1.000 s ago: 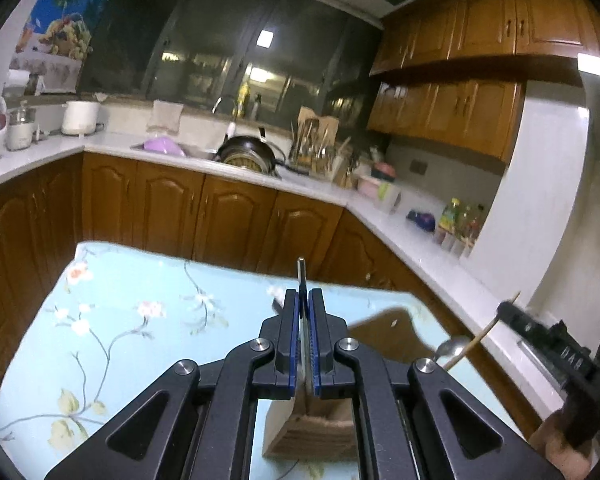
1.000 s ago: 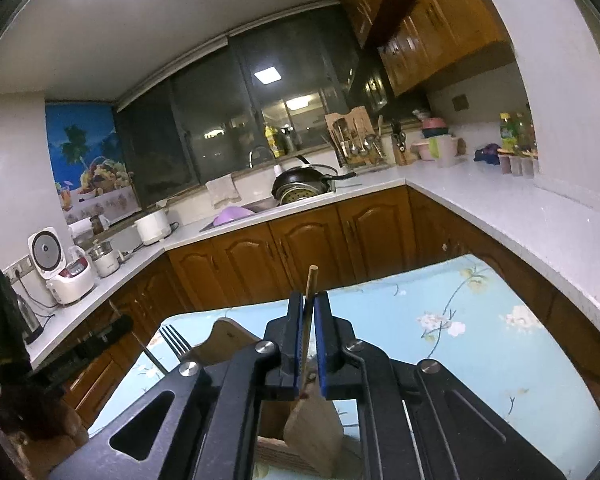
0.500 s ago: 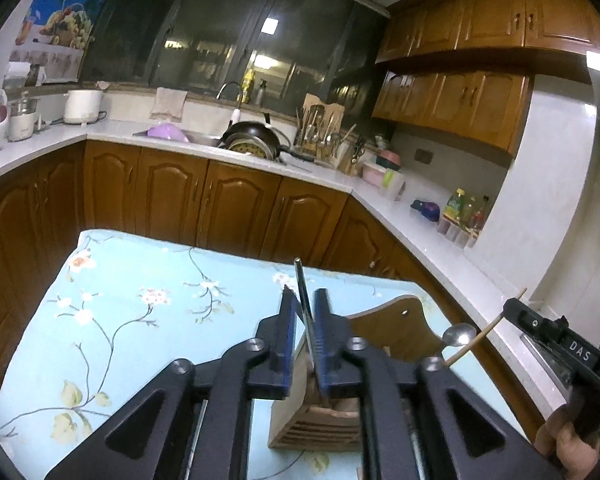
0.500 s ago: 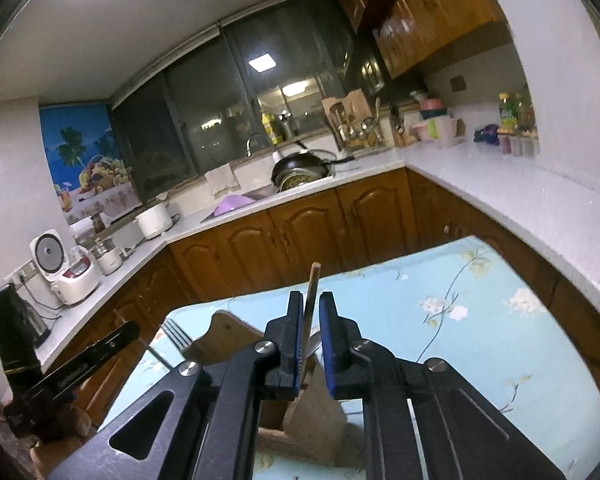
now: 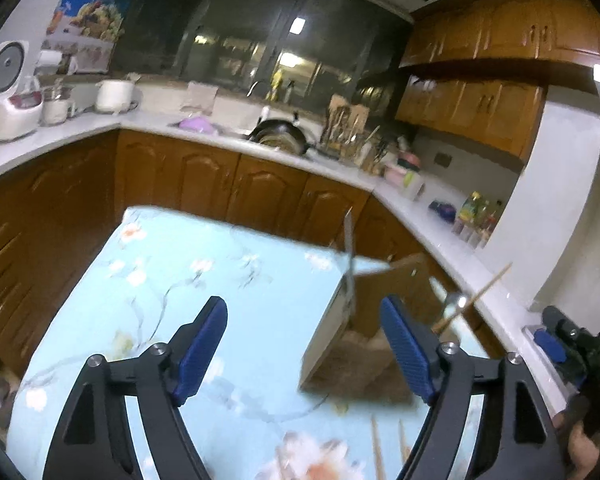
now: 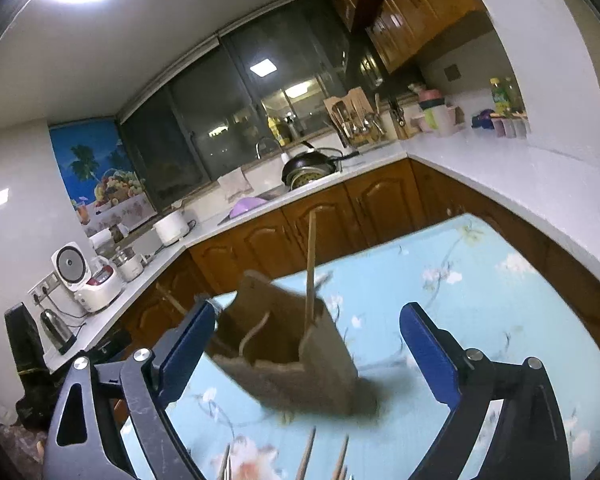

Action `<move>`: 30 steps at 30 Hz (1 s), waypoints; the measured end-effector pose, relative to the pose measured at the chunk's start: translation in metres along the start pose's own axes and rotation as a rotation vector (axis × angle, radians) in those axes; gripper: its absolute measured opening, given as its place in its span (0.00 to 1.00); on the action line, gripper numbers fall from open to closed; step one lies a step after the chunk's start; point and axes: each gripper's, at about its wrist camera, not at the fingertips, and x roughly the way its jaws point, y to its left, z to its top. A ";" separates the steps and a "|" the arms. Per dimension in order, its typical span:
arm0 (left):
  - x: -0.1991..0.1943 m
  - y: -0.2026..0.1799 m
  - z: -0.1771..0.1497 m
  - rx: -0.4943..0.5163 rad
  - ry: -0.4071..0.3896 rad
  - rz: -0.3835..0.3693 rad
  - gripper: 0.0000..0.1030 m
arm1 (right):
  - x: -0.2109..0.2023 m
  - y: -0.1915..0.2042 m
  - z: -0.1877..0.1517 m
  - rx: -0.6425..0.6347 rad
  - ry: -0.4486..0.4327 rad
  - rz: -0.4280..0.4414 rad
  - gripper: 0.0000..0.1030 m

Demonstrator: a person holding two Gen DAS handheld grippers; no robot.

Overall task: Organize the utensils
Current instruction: 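Move both open tools back over the remaining chopsticks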

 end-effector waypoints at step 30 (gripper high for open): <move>-0.072 0.004 -0.071 -0.023 0.296 0.071 0.75 | -0.042 -0.012 -0.111 -0.007 0.227 -0.080 0.92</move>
